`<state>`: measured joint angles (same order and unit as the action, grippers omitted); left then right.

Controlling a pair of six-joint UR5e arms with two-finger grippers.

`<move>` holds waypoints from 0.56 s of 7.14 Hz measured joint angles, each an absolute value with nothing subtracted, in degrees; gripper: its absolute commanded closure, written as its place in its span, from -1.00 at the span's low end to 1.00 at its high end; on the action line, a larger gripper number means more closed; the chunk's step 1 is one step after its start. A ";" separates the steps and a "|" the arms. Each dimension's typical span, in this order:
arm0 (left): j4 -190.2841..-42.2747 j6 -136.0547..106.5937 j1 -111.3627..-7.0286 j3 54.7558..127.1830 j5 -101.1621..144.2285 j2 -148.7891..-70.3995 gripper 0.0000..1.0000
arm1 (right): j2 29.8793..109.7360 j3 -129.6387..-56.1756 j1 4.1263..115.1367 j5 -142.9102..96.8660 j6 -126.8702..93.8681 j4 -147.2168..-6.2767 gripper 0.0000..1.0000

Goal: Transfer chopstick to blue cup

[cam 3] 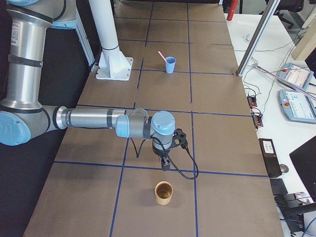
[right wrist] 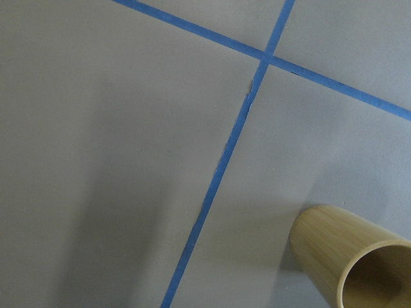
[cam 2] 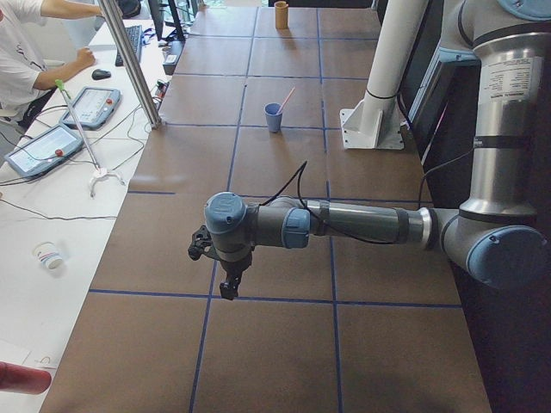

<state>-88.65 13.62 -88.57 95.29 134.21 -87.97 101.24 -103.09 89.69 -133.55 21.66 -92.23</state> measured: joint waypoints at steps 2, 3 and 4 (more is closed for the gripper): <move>-88.77 13.55 -88.59 95.63 134.22 -87.26 -1.00 | 101.34 -103.10 89.73 -133.62 21.76 -92.20 -1.00; -88.77 13.54 -88.55 95.79 134.22 -87.26 -1.00 | 101.28 -102.98 89.73 -133.52 21.78 -92.20 -1.00; -88.79 13.54 -88.55 95.96 134.23 -87.28 -1.00 | 101.12 -102.73 89.73 -133.39 21.76 -92.20 -1.00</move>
<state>-88.79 13.54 -88.55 95.96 134.23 -87.28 101.12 -102.73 89.73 -133.39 21.76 -92.20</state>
